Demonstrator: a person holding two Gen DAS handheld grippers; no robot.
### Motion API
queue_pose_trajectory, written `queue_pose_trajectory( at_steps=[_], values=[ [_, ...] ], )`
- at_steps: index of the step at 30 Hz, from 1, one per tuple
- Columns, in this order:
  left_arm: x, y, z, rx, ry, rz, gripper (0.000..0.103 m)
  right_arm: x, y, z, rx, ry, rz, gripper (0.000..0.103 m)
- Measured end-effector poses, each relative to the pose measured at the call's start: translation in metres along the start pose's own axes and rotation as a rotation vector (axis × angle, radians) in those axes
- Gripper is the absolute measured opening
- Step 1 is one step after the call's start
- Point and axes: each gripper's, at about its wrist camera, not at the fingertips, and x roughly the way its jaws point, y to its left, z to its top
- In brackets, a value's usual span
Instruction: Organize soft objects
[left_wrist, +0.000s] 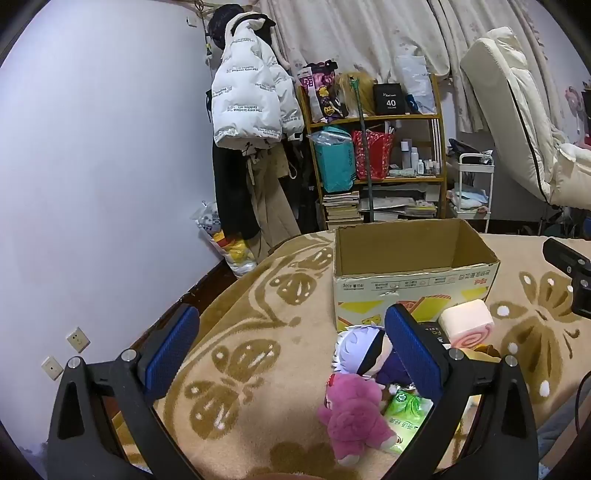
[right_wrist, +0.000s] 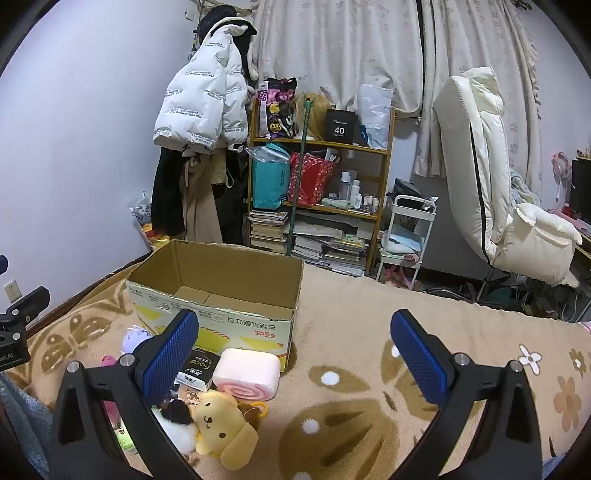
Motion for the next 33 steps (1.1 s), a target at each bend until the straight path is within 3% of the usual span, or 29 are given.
queue_pose_trajectory(
  at_steps=[13, 15, 33],
  values=[
    [-0.004, -0.004, 0.002, 0.008, -0.014, -0.005, 0.100, 0.020, -0.018, 0.002, 0.015, 0.018, 0.018, 0.103],
    [-0.003, -0.005, 0.001, 0.011, -0.013, 0.002, 0.100, 0.001, -0.003, -0.001, -0.007, -0.009, -0.002, 0.103],
    [-0.005, 0.000, 0.002, 0.007, -0.016, -0.001, 0.100, 0.000, -0.004, 0.000, -0.007, -0.016, 0.001, 0.103]
  ],
)
